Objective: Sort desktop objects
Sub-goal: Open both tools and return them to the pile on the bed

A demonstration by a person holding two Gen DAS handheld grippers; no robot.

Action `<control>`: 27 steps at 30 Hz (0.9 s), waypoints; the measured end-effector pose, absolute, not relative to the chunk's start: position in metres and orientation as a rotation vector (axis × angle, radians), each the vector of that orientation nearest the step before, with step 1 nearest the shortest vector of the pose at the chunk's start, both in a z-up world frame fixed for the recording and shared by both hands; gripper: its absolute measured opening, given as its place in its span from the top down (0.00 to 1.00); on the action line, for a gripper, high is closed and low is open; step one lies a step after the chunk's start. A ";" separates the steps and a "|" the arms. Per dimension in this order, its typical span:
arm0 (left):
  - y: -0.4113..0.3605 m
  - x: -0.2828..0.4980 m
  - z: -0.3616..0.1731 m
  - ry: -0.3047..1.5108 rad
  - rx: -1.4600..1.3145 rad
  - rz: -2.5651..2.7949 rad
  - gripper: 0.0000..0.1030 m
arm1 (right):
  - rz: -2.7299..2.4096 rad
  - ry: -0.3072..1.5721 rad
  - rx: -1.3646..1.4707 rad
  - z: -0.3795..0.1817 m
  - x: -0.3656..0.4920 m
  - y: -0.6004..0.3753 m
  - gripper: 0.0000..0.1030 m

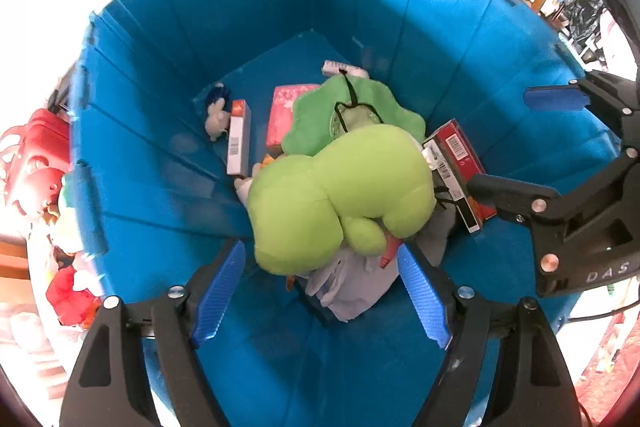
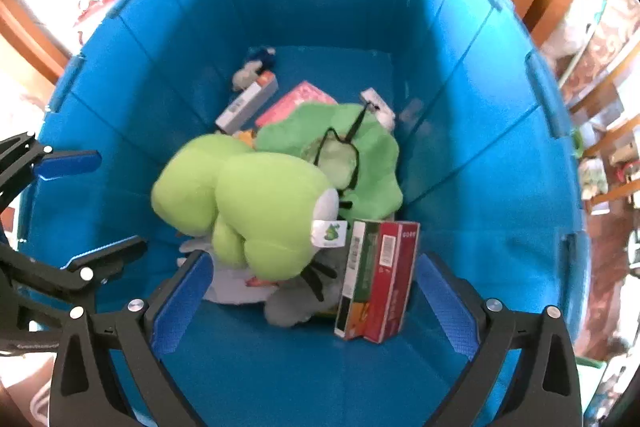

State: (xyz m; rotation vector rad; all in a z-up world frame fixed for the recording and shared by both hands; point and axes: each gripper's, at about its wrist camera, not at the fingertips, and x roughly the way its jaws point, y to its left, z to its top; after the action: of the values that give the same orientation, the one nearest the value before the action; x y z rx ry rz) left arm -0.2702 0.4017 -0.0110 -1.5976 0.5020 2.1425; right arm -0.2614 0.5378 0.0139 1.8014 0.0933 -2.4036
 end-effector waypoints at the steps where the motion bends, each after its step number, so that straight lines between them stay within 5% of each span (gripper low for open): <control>1: 0.398 -0.266 -0.005 0.498 -1.573 2.158 0.24 | -2.413 0.095 1.786 0.018 -0.259 0.535 0.00; 14: 0.251 -0.223 0.074 0.322 -1.224 2.551 0.24 | -2.462 -0.029 1.422 0.095 -0.233 0.444 0.00; 27: -0.004 -0.197 0.056 0.281 -1.160 2.901 0.23 | -2.317 0.053 1.183 0.086 -0.210 0.220 0.00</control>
State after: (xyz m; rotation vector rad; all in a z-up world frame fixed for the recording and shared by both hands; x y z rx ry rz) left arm -0.1968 -0.0035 0.0558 -1.1600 0.2806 2.9014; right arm -0.2102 0.2201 0.0863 1.1826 0.0532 -2.3168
